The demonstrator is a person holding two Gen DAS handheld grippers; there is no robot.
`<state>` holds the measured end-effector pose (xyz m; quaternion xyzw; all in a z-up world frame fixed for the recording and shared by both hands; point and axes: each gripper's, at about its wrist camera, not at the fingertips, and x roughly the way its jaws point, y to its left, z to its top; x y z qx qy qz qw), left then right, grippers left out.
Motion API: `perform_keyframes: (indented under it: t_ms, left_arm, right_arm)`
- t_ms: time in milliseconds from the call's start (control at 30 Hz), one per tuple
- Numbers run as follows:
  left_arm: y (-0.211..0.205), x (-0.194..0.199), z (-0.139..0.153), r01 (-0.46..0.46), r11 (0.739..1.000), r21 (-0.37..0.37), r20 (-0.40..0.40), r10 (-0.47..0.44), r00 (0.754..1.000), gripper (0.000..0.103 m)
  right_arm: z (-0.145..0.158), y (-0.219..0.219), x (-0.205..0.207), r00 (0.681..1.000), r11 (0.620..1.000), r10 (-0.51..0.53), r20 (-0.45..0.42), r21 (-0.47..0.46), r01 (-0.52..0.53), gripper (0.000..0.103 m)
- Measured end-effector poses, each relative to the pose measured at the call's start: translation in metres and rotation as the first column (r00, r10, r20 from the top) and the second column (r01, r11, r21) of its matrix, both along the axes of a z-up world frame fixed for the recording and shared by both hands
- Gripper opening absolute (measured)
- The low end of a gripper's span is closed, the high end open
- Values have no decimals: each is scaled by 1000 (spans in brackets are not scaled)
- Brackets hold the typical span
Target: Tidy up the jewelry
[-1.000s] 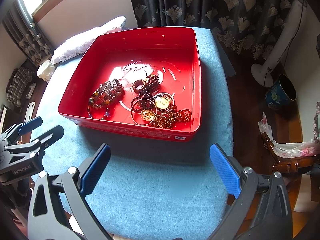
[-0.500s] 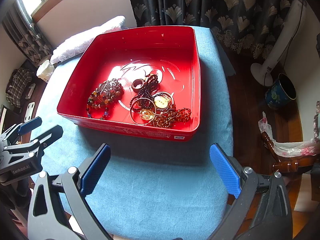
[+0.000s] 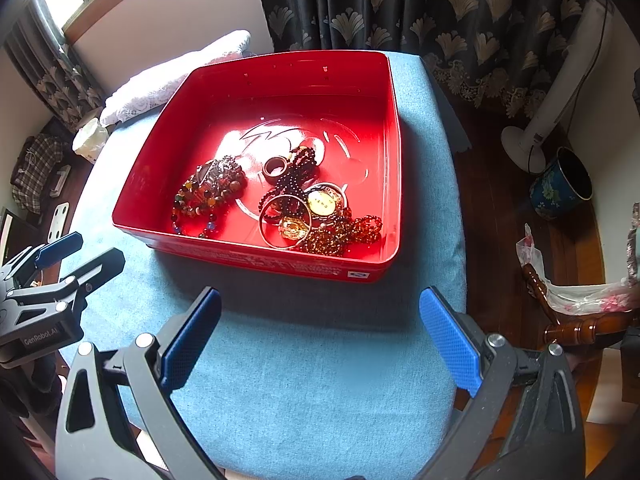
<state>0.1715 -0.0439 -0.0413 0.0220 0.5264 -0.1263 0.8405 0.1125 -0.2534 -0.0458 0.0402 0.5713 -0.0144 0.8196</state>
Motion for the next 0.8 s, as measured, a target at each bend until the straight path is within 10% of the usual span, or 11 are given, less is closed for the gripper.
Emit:
perform_keyframes:
  t_ms: [800]
  left_arm:
    - [1,1,0,-1,1000,-3,-6,1,1000,92]
  right_arm:
    - [-6,-3,-3,1000,1000,0,-5,-5,0,96]
